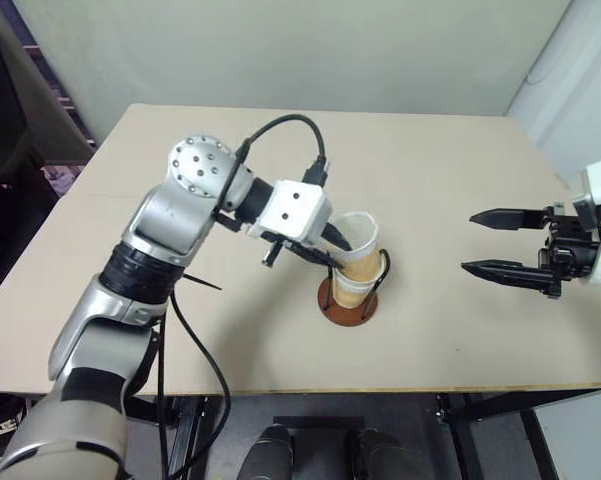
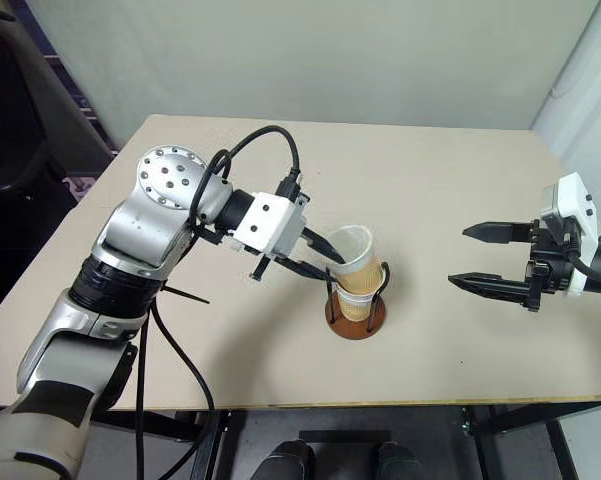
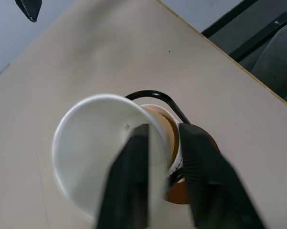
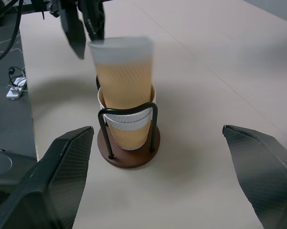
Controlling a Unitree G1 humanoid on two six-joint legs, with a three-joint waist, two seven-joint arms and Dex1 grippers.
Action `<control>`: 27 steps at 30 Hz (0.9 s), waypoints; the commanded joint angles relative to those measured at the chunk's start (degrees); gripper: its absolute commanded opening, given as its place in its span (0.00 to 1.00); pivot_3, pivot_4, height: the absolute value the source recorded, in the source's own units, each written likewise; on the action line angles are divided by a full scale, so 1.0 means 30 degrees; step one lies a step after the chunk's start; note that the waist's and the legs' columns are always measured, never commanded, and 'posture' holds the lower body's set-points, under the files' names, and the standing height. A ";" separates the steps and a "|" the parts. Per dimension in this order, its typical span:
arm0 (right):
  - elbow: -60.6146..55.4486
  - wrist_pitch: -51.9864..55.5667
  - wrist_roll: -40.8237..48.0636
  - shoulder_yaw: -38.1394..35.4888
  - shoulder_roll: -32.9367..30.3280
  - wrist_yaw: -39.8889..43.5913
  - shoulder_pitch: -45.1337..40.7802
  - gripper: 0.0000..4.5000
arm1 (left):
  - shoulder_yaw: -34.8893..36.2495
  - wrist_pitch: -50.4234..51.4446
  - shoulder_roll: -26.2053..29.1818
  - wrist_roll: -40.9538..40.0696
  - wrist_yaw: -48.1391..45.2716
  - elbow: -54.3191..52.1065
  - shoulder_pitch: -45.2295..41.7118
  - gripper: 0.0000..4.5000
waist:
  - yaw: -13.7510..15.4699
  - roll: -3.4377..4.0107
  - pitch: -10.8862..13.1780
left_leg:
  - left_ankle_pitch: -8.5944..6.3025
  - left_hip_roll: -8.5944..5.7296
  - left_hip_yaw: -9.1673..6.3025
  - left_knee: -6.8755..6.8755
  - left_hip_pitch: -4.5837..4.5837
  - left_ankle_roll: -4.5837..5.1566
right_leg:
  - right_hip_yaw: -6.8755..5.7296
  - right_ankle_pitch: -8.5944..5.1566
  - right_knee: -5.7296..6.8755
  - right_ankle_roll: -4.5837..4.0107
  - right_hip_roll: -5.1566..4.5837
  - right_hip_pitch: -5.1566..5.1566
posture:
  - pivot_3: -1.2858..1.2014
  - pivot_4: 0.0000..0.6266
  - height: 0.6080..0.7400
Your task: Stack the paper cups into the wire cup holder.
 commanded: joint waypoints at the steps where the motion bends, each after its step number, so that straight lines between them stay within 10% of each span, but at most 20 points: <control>1: -0.0177 -0.0316 0.0257 -0.0289 -0.0360 -0.0109 -0.0264 1.00 | 0.0141 -0.0184 -0.0146 0.0319 0.0237 -0.0627 -0.0039 0.54 | -0.0001 0.0000 0.0000 | 0.0000 0.0000 0.0004 0.0001 0.0001 0.0000 | 0.0004 0.0000 0.0000 0.0003 0.0001 0.0000 | 0.52 0.24 1.00; 14: 0.2000 -0.1734 -0.0698 0.3497 0.0701 0.1304 -0.2686 1.00 | 0.3874 0.3778 0.0802 -0.0104 0.4659 -0.1439 0.1218 0.61 | -0.0253 0.0009 -0.0005 | -0.0013 -0.0007 0.0163 0.0015 0.0065 0.0037 | 0.0293 0.0030 -0.0001 0.0120 0.0079 -0.0004 | 0.52 0.24 1.00; 20: 0.5195 -0.3136 -0.2536 0.5779 0.1174 0.2699 -0.3975 1.00 | 0.9423 0.7583 0.4651 -0.2264 0.6136 -0.4537 0.9378 0.61 | -0.0740 0.0046 -0.0022 | 0.0003 0.0012 0.0389 -0.0006 0.0160 -0.0008 | 0.0432 0.0009 -0.0002 0.0169 0.0086 -0.0026 | 0.52 0.24 1.00; 27: 0.7911 -0.5925 -0.2469 0.4506 0.2534 0.3484 -0.3154 1.00 | 1.3591 0.8644 0.4950 -0.4177 0.7258 -0.6942 1.7048 0.61 | -0.0349 0.0031 -0.0029 | -0.0115 -0.0002 0.0381 0.0004 0.0107 0.0174 | 0.0467 -0.0053 0.0026 0.0080 0.0049 -0.0088 | 0.52 0.24 1.00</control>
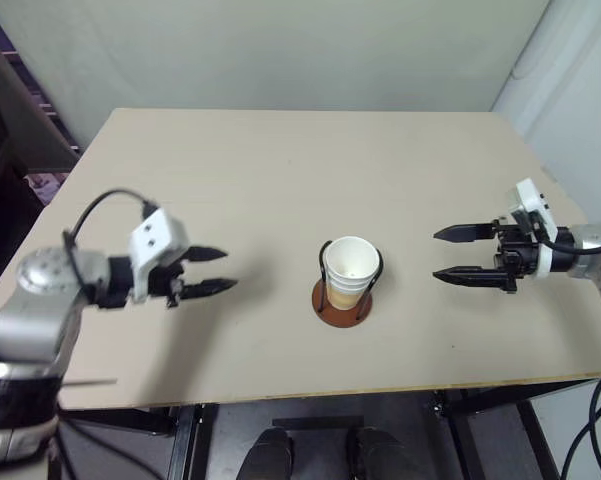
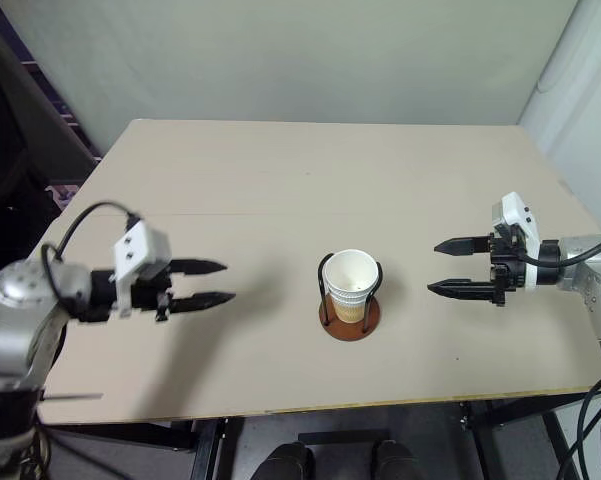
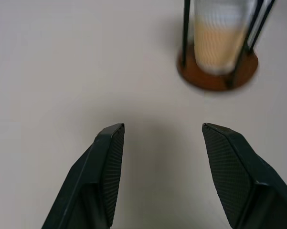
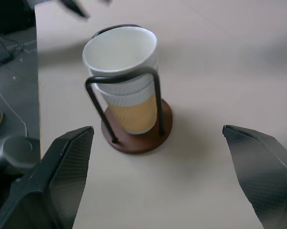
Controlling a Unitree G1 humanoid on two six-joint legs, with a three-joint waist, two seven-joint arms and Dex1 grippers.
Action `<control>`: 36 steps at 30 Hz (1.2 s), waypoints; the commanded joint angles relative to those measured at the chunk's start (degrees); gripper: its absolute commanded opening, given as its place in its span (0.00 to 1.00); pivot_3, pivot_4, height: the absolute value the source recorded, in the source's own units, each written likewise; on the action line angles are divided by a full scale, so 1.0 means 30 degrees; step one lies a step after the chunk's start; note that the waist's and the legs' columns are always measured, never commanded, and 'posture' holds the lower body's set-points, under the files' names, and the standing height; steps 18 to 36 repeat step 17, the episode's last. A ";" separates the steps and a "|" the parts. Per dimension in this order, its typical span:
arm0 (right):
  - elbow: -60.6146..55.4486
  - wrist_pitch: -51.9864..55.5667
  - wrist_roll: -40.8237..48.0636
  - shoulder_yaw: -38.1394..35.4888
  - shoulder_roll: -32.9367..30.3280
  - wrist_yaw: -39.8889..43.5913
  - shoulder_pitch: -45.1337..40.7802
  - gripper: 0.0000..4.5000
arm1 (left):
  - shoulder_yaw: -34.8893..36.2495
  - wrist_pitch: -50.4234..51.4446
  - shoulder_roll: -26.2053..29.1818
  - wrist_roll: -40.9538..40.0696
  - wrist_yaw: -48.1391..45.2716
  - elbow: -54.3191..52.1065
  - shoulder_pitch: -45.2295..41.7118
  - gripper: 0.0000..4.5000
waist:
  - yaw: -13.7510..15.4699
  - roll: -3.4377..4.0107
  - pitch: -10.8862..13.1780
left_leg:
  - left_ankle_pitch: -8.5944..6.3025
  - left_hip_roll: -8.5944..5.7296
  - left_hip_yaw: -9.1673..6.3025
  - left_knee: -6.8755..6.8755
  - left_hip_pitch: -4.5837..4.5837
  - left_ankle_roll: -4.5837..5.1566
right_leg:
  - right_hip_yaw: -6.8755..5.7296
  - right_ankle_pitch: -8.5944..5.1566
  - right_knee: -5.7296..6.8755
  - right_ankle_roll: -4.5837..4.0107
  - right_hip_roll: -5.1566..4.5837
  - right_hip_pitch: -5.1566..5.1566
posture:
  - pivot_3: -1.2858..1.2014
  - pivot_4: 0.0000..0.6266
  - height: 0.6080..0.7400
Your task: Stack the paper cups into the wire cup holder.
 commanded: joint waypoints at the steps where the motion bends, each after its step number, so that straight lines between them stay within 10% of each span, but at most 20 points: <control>1: 0.0526 -0.2546 -0.0241 -0.1386 0.0320 0.0199 0.0790 1.00 | 0.2097 0.0572 -0.0021 -0.1603 0.0573 -0.1730 0.1063 0.61 | 0.0178 0.0000 0.0001 | 0.0003 0.0000 -0.0002 -0.0004 -0.0001 -0.0004 | -0.0005 -0.0020 0.0016 -0.0042 -0.0001 -0.0005 | 0.52 0.24 1.00; 36: 0.1159 -0.2595 -0.0247 -0.1157 0.0430 0.0703 0.1477 1.00 | 0.5556 0.1203 -0.0073 -0.3740 0.2010 -0.3874 0.6144 0.61 | -0.0326 0.0008 -0.0001 | 0.0008 0.0096 0.0103 -0.0060 0.0212 -0.0040 | -0.0008 -0.0062 0.0084 -0.0393 0.0035 0.0064 | 0.52 0.24 1.00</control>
